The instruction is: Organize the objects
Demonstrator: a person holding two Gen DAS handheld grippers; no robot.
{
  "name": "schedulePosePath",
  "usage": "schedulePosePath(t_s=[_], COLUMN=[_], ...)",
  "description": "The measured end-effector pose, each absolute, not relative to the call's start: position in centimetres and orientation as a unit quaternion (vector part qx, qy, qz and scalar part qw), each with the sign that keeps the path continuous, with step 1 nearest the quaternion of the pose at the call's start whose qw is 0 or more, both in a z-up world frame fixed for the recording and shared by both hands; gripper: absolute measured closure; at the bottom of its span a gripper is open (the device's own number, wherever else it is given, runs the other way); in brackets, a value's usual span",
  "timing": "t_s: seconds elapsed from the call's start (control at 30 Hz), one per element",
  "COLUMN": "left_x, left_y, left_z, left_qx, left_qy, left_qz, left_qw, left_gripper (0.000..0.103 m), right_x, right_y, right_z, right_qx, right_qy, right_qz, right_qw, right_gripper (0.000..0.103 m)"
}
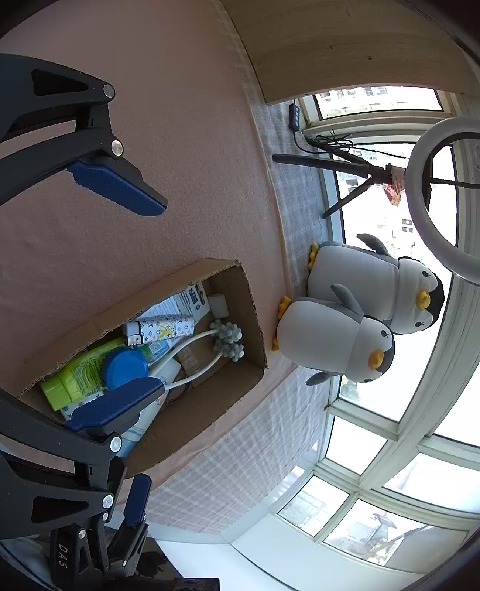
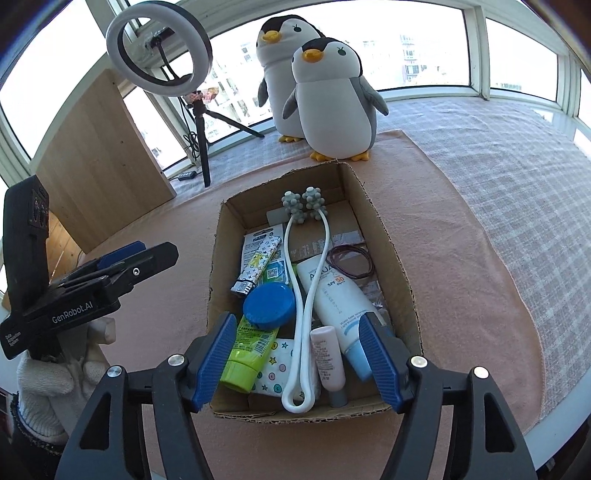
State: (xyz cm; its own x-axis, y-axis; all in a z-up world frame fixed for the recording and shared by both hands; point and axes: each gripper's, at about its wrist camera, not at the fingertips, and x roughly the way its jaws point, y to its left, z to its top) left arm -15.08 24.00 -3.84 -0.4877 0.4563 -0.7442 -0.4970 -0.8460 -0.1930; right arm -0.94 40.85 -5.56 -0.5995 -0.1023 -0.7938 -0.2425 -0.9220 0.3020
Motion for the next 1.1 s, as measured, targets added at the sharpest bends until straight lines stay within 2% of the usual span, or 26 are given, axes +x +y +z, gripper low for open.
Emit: schedulePosePath(t_s=[0.1,0.17,0.63,0.87,1.1], left_x=[-14.0,-13.3,-9.6,-8.5,-7.3], left_y=[22.1,20.9,10.2,5.0,0.4], left_z=[-3.2,-2.9,0.2,0.1,-0.1], left_qx=[-0.414,-0.414,-0.400,-0.415,-0.422], left_qy=[0.030,0.033,0.011,0.001,-0.008], left_qz=[0.874,0.877,0.896,0.897,0.898], left_qw=[0.251,0.241,0.194,0.154,0.127], left_gripper=[0.002,0.001,0.001,0.001,0.001], right_x=[-1.1,-1.2,-2.6,-3.0,-3.3], right_y=[39.9,39.0,30.7,26.2,22.6], right_z=[-5.4,-5.3,-3.7,-2.9,-3.1], right_qx=[-0.444,-0.442,-0.407,-0.403,-0.425], right_qy=[0.195,0.197,0.183,0.146,0.150], right_qz=[0.874,0.875,0.895,0.903,0.892], right_qw=[0.030,0.025,-0.017,-0.019,-0.032], right_gripper=[0.038,0.038,0.038,0.037,0.037])
